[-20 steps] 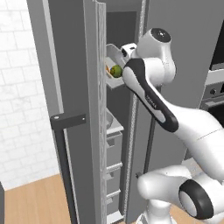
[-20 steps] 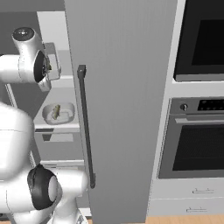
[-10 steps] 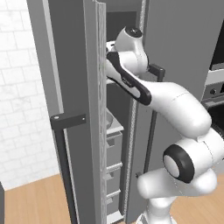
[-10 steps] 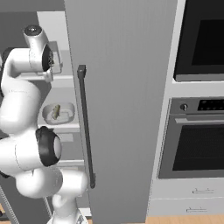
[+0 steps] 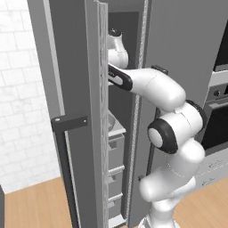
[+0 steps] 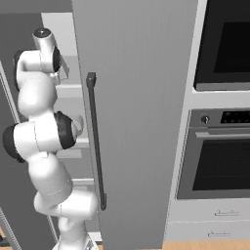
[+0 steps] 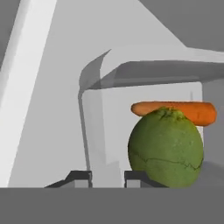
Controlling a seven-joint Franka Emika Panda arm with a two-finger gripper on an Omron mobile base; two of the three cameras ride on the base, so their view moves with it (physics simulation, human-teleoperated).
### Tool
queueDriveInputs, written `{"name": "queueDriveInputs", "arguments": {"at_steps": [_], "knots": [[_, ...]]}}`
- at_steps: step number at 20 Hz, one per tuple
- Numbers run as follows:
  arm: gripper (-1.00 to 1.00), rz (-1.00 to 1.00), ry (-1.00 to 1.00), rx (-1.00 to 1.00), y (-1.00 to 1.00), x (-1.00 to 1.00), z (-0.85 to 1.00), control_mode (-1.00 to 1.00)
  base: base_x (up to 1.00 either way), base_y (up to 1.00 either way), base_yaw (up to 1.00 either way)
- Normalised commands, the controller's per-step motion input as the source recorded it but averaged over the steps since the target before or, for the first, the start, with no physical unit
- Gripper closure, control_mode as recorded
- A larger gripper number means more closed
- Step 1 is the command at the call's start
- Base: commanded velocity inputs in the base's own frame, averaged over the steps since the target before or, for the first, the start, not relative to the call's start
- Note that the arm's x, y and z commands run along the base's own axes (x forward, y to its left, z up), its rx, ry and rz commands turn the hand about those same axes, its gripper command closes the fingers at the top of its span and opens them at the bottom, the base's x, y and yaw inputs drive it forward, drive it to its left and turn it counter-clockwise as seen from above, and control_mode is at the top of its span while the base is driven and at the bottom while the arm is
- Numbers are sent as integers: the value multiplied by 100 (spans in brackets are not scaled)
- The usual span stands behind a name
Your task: Take the meat container that has the fish and place it on the second highest rack of the freezer. Then take the vegetable container that has the carrot and lime and place it on the highest rack of the freezer.
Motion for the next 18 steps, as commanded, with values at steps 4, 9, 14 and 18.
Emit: {"name": "queueDriveInputs", "arguments": {"at_steps": [4,9,14,18], "knots": [[-100,0,0,-1,40,70,-21,-100,0,0,0],[-100,0,-11,3,4,6,-6,-100,0,0,0],[-100,0,-25,15,-20,-32,0,-100,0,0,0],[-100,0,-51,23,-53,-91,-40,-100,0,0,0]]}}
